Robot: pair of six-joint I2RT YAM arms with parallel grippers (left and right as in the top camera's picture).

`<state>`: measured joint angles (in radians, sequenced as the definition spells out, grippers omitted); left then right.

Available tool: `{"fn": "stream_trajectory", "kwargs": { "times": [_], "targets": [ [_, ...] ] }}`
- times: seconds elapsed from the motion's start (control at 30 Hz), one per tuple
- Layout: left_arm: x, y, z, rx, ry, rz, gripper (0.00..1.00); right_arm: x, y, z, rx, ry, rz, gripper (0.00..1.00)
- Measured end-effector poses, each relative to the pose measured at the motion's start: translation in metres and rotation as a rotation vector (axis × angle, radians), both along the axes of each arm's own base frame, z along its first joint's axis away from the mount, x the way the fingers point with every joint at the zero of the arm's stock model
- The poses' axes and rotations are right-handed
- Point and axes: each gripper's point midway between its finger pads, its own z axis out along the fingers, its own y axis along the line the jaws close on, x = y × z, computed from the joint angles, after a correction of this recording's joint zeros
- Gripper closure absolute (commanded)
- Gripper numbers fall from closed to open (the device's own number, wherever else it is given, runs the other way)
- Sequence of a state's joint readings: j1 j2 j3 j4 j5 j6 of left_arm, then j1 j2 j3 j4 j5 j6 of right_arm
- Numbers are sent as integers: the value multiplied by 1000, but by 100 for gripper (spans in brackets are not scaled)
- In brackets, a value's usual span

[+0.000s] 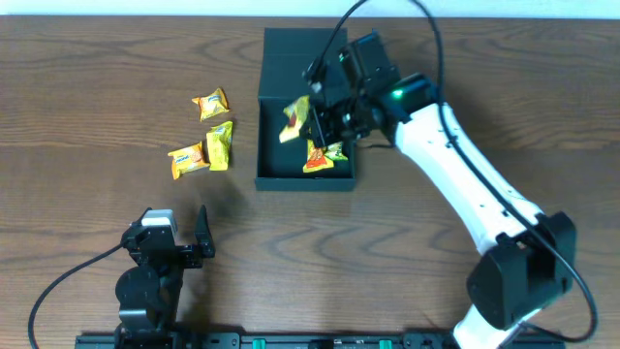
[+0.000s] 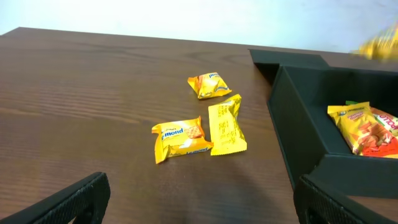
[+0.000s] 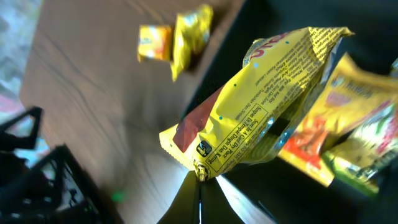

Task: Pack container
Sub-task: 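Carry the Apollo packet with the right gripper into the box, then release the packet and push it down inside the box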

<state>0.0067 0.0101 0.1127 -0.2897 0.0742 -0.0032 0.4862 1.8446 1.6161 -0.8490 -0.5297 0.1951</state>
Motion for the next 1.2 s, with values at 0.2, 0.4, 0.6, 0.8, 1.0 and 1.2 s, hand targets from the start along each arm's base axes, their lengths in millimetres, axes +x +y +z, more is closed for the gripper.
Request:
{"fn": "stream_trajectory", "kwargs": {
  "times": [0.2,0.4,0.6,0.8,1.0,1.2],
  "targets": [
    [0,0,0,0,0,0,5,-17,-3,-39,-14,72,23,98],
    [0,0,0,0,0,0,5,-8,6,-51,44,26,20,99],
    [0,0,0,0,0,0,4,5,11,-63,22,-2,-18,99],
    [0,0,0,0,0,0,4,9,8,-115,-40,92,-61,99],
    [0,0,0,0,0,0,4,7,7,-134,-60,144,-84,98],
    [0,0,0,0,0,0,4,10,3,-138,-83,161,-133,99]
  ]
}}
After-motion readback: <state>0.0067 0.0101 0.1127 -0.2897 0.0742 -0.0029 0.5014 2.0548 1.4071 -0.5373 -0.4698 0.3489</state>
